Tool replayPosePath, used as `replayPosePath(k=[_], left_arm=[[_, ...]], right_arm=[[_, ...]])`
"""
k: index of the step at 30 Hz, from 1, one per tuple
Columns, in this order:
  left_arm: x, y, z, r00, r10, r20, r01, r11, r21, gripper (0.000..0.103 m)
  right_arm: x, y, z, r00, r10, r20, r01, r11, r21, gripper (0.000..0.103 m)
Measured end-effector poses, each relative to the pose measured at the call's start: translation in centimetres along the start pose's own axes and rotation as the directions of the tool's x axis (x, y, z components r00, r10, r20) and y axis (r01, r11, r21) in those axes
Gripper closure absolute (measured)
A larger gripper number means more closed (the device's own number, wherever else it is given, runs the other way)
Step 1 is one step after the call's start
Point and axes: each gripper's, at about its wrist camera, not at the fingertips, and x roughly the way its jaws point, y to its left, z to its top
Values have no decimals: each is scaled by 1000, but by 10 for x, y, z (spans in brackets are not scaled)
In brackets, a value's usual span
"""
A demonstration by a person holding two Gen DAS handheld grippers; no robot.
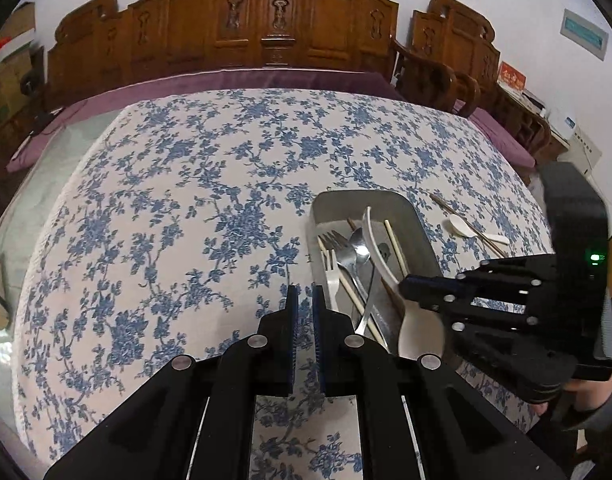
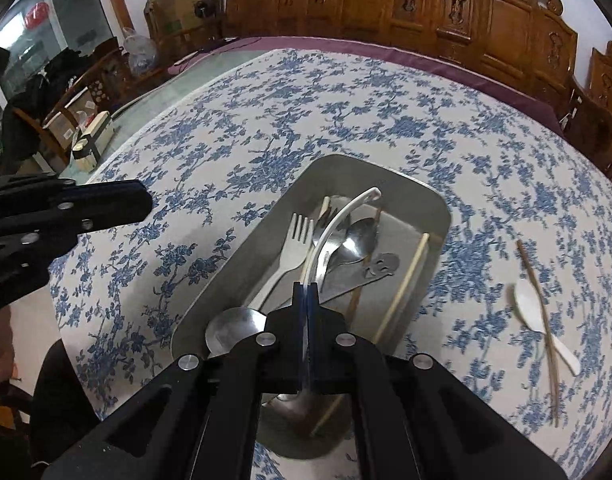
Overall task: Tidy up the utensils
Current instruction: 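Open both tools to release the ladle and spoon into the tray, then grasp a wooden chopstick with the right tool while the left tool moves back toward the pile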
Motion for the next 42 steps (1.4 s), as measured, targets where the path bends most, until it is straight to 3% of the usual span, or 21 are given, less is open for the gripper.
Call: replayPosePath(k=[8, 17, 25, 28, 31, 34, 36, 42], left_arm=[[-6, 11, -1, 1000, 14, 6, -14, 1000, -12, 97], [-9, 5, 1, 1000, 6, 15, -6, 1000, -5, 97], [-9, -16, 6, 1000, -17, 19, 17, 1000, 22, 96], [-9, -28, 8, 999, -32, 29, 30, 999, 36, 77], [-8, -41, 10, 999, -45, 30, 44, 998, 52, 75], [-7, -52, 12, 998, -61, 34, 58, 996, 60, 61], [-5, -58, 13, 997, -70, 35, 67, 996, 65, 55], [-2, -79, 15, 995, -91, 32, 88, 992, 90, 39]], right_arm=[[7, 10, 5, 999, 44, 25, -44, 999, 4, 100], [1, 8, 2, 998, 38, 45, -39, 999, 8, 99], [-39, -25, -14, 994, -7, 111, 3, 999, 36, 99], [-56, -48, -26, 992, -45, 120, 39, 998, 50, 95], [-69, -74, -38, 988, -96, 122, 88, 994, 68, 86], [-80, -104, -49, 981, -154, 116, 141, 983, 114, 80], [-85, -118, -54, 976, -183, 118, 167, 977, 131, 68], [-86, -154, -68, 966, -244, 90, 228, 961, 157, 60]])
